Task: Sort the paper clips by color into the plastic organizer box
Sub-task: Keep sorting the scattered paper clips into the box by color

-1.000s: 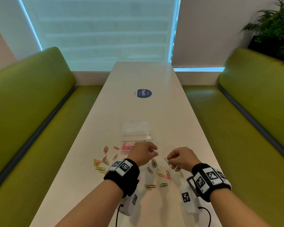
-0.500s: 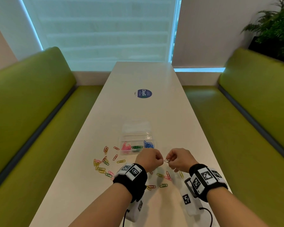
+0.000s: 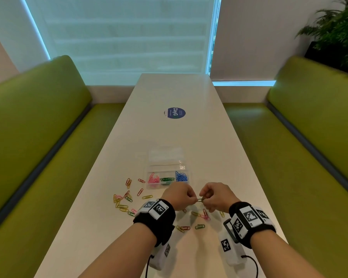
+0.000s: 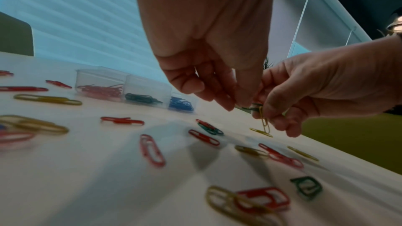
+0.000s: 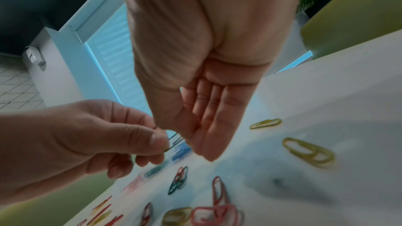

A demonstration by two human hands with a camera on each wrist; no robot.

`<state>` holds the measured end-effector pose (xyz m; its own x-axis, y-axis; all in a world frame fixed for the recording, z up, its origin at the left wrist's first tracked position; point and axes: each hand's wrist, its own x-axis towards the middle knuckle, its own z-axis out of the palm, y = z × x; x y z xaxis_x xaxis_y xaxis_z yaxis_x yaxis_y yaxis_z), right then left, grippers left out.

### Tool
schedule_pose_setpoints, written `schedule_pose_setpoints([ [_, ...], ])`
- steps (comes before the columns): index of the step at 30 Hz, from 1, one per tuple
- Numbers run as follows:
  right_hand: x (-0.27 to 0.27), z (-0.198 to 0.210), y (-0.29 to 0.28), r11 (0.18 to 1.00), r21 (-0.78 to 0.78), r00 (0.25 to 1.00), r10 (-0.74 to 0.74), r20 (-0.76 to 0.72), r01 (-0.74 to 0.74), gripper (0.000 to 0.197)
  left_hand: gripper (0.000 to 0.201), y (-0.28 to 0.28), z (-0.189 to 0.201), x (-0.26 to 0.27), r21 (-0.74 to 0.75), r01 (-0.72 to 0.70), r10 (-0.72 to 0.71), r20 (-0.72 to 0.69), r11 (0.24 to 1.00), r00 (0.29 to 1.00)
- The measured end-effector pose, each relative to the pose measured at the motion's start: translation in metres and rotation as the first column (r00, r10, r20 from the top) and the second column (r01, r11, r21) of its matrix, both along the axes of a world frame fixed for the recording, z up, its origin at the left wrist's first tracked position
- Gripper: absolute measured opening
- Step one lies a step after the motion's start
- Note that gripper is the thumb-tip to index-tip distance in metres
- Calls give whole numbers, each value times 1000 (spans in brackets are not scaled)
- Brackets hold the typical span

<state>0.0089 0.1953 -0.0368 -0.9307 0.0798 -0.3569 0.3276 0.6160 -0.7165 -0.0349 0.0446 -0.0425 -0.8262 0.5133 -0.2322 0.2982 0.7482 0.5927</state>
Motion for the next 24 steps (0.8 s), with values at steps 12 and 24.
schedule_pose_setpoints([
  [12, -12, -13, -2, 957, 287, 999, -25, -47, 38, 17, 16, -47, 25, -34, 39, -396, 394, -217, 918, 893],
  [24, -28, -27, -36, 932, 359, 993, -86, 78, 53, 19, 24, -56, 8, -43, -106, -426, 381, -292, 898, 877],
])
